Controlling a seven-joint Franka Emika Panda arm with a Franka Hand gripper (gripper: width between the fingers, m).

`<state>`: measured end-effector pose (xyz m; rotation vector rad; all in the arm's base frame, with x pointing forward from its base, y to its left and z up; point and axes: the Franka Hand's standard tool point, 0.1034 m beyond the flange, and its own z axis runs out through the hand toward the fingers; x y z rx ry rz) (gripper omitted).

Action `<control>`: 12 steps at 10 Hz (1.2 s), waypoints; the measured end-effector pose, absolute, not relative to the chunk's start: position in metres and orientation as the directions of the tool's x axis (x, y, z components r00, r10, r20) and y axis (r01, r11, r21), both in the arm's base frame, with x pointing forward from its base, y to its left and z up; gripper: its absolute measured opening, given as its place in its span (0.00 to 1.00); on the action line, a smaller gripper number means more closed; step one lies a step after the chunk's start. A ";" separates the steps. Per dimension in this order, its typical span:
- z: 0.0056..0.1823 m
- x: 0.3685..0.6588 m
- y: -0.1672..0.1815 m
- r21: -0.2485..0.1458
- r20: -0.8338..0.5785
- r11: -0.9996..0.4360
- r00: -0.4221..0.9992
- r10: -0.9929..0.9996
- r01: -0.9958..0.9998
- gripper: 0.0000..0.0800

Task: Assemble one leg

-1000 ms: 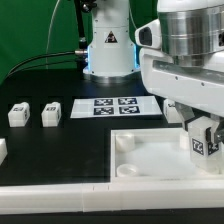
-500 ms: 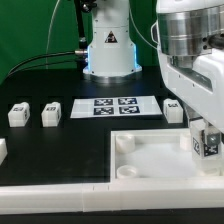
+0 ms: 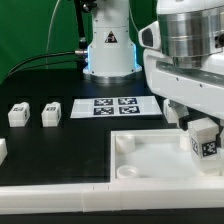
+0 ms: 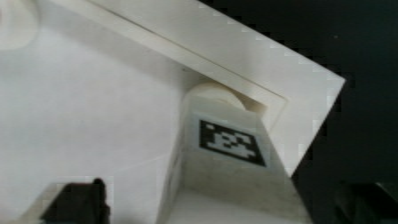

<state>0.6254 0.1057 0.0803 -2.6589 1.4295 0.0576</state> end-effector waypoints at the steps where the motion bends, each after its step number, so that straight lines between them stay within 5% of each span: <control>1: 0.080 0.625 0.106 -0.100 -0.079 -0.652 0.659 -0.748 -0.752 0.81; 6: 0.080 0.624 0.112 -0.109 -0.015 -0.938 0.944 -0.331 -0.330 0.81; 9: 0.079 0.624 0.111 -0.098 0.017 -0.994 0.999 -0.049 -0.047 0.81; 12: 0.079 0.624 0.110 -0.099 0.020 -0.995 1.000 -0.016 -0.014 0.81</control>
Offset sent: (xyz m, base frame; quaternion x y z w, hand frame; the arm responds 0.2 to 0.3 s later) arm 0.0005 0.0036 -0.0007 -0.0132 0.0147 -0.2761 0.9609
